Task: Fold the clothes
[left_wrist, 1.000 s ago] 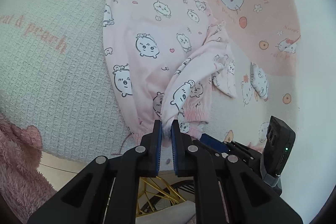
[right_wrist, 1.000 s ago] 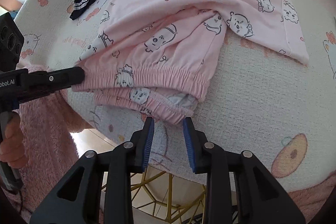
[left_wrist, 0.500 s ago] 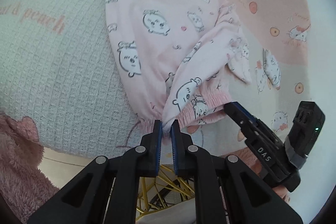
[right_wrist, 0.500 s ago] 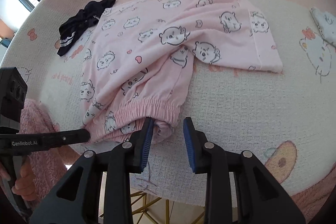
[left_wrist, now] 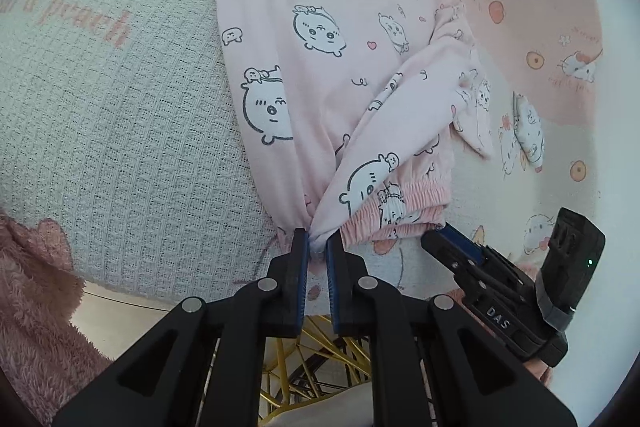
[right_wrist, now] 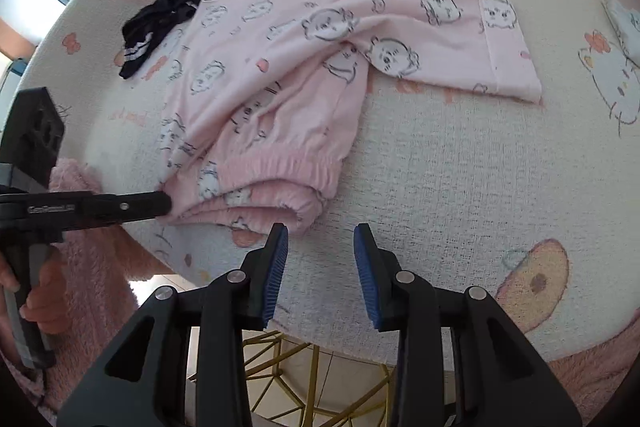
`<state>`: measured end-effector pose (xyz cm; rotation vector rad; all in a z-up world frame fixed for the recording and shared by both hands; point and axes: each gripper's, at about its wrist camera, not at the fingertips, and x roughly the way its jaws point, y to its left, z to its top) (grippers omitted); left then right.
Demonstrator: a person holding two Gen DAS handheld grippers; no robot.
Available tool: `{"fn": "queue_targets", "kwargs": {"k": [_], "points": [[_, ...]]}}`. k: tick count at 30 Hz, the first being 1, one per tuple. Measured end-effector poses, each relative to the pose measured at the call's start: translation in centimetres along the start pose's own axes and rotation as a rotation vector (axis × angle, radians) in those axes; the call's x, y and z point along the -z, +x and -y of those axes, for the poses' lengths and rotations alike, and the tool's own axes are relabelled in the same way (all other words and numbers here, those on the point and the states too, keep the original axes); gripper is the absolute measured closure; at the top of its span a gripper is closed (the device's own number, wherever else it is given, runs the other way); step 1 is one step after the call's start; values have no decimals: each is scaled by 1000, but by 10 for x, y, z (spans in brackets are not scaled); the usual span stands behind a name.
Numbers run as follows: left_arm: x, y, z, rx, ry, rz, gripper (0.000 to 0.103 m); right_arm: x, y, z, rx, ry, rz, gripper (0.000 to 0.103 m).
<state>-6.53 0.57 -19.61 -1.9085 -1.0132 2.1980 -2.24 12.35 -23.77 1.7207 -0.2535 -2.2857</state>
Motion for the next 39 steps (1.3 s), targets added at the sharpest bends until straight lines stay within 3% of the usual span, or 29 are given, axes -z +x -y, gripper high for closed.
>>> {"fn": "queue_targets", "kwargs": {"k": [7, 12, 14, 20, 22, 24, 26, 28, 31, 34, 37, 39], "points": [[5, -4, 3, 8, 17, 3, 93, -12, 4, -4, 54, -6, 105, 70], [2, 12, 8, 39, -19, -21, 93, -9, -3, -5, 79, -36, 92, 65], [2, 12, 9, 49, -19, -25, 93, -5, -10, -6, 112, -56, 100, 57], [2, 15, 9, 4, -13, -30, 90, 2, -18, -11, 170, -102, 97, 57], [1, 16, 8, -35, -20, -31, 86, 3, -25, -13, 117, -107, 83, 57], [-1, 12, 6, -35, -30, -33, 74, 2, -38, -12, 25, -98, 100, 57], [-2, 4, 12, -41, -4, -11, 74, -2, -49, -5, -14, -53, 147, 57], [-4, -9, 26, -68, 57, 47, 74, -11, -46, 1, 1, -12, 181, 54], [-10, -13, 60, -76, 205, 92, 74, -26, -18, 1, 40, -33, 132, 54], [-14, 15, 83, -127, 310, 55, 74, -32, 10, 6, 55, -14, 48, 55], [-15, 40, 80, -204, 316, 10, 76, -24, 13, 10, 69, -18, 21, 57], [-16, 36, 74, -169, 294, 22, 76, -16, 11, 12, 95, -39, -5, 57]]}}
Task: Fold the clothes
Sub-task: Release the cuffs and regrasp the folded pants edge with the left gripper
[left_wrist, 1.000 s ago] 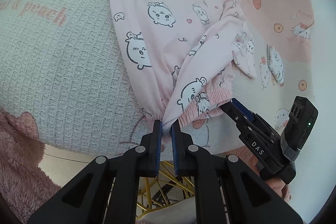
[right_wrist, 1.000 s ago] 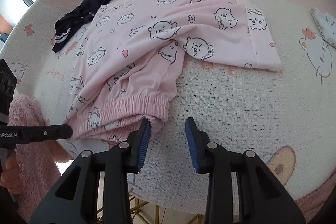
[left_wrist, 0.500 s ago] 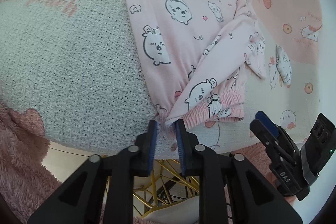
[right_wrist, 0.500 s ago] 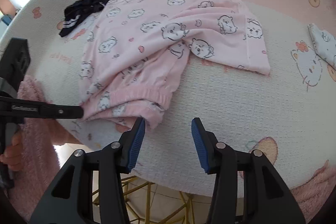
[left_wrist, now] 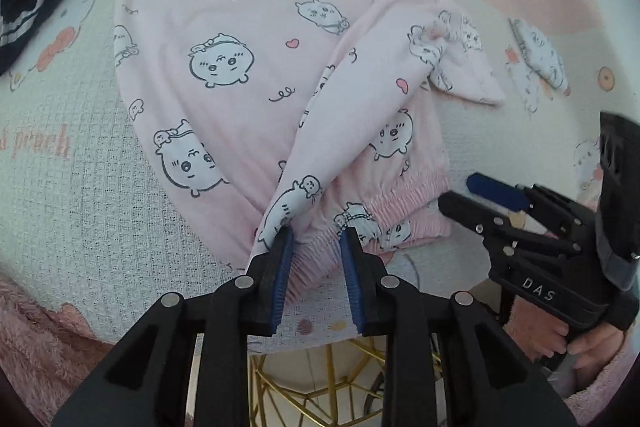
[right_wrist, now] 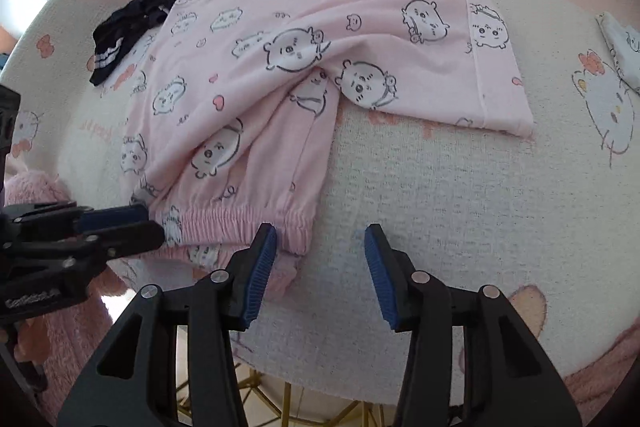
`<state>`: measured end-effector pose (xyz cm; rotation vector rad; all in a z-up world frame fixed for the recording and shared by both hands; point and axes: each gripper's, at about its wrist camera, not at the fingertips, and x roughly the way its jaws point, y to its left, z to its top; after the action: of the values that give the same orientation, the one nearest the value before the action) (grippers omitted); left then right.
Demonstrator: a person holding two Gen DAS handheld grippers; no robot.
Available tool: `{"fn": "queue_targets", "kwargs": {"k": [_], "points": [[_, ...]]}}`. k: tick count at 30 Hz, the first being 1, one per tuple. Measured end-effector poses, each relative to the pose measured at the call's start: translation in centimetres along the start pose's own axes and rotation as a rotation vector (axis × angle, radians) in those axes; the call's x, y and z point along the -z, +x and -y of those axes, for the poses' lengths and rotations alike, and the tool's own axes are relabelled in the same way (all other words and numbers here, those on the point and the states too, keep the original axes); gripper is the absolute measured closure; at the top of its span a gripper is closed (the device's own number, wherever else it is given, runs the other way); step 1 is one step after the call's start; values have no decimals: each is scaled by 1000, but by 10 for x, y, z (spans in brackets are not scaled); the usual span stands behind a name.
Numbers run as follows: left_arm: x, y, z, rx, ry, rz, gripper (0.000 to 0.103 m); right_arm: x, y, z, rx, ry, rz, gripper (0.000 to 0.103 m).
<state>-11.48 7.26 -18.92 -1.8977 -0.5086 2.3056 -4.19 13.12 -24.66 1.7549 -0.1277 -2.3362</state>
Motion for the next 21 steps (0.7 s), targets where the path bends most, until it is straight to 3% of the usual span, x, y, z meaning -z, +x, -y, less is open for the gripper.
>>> {"fn": "queue_targets", "kwargs": {"k": [3, 6, 8, 12, 15, 21], "points": [[-3, -12, 5, 47, 21, 29, 76, 8, -10, 17, -11, 48, -5, 57], [-12, -20, 24, 67, 99, 67, 76, -3, -38, 58, -91, 226, 75, 57], [-24, -17, 50, 66, 186, 92, 76, -18, -60, 86, -56, 295, 145, 56], [-53, 4, 109, 58, 332, 136, 76, -42, -81, 126, 118, 299, 237, 56], [-70, 29, 151, 11, 443, 150, 76, -35, -76, 160, 106, 386, 236, 56], [-87, 75, 199, -89, 588, 119, 76, -17, -51, 198, 18, 561, 131, 56]]}}
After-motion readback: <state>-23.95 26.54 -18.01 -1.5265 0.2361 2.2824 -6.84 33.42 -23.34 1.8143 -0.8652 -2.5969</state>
